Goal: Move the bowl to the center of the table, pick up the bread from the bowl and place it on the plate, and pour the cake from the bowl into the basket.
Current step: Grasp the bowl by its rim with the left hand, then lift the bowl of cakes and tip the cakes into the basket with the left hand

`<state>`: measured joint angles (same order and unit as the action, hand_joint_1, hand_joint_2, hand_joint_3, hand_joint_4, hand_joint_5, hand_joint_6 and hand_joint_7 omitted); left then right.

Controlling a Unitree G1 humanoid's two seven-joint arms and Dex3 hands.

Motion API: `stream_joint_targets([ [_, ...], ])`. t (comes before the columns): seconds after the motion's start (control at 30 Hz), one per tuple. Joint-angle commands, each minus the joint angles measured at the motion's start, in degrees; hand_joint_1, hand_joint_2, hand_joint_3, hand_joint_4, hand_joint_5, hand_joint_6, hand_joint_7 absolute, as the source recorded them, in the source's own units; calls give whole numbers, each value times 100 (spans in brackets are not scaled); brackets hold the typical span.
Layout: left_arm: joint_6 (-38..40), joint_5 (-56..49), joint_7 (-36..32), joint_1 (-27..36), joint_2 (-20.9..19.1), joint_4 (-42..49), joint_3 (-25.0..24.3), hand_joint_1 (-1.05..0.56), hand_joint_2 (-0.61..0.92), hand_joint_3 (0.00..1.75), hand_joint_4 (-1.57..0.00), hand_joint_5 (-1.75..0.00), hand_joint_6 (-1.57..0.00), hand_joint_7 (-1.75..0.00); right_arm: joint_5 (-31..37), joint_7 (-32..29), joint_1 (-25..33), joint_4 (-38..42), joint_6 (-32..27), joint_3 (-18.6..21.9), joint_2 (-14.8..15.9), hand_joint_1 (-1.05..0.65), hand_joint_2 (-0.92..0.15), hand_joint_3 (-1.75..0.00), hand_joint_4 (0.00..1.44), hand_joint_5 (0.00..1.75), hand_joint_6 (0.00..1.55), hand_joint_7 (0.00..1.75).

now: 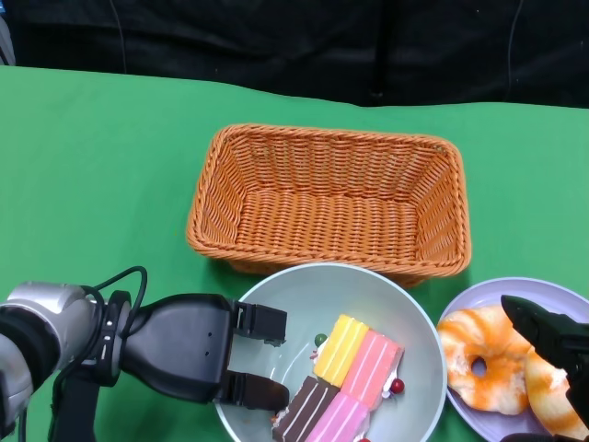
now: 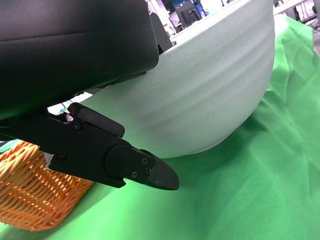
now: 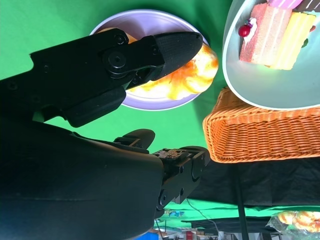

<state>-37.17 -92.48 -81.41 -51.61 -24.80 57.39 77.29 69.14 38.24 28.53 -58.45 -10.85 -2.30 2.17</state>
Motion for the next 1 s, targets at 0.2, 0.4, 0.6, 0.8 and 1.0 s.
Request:
stream_joint_targets([
  [0.2, -154, 145, -801, -35, 65, 188, 155, -44, 90, 6, -83, -172, -82, -122, -55, 8, 58, -153, 64, 93, -65, -66, -92, -20, 13, 38, 24, 2],
  [0.4, -411, 385, -867, -8, -489, -410, -33, -35, 92, 19, -90, -175, -68, -167, -88, -63, 45, -155, 128, 110, -138, -66, -92, -21, 14, 40, 25, 2],
  [0.6, -603, 554, -771, 155, -1148, -1483, -394, -32, 90, 19, -91, -175, -63, -174, -279, -412, 122, -155, 338, 243, -336, -64, -92, -22, 17, 44, 28, 4],
  [0.8, -837, 722, -468, 357, -1526, -2183, -804, -28, 86, 16, -91, -175, -62, -172, -557, -732, 319, -155, 624, 401, -519, -59, -92, -22, 24, 49, 33, 6],
  [1.0, -1379, 1459, 11, 839, -2016, -3054, -1628, -25, 85, 16, -96, -175, -69, -172, -1539, -1544, 744, -140, 830, 440, -797, -40, -92, -12, 48, 65, 57, 18],
])
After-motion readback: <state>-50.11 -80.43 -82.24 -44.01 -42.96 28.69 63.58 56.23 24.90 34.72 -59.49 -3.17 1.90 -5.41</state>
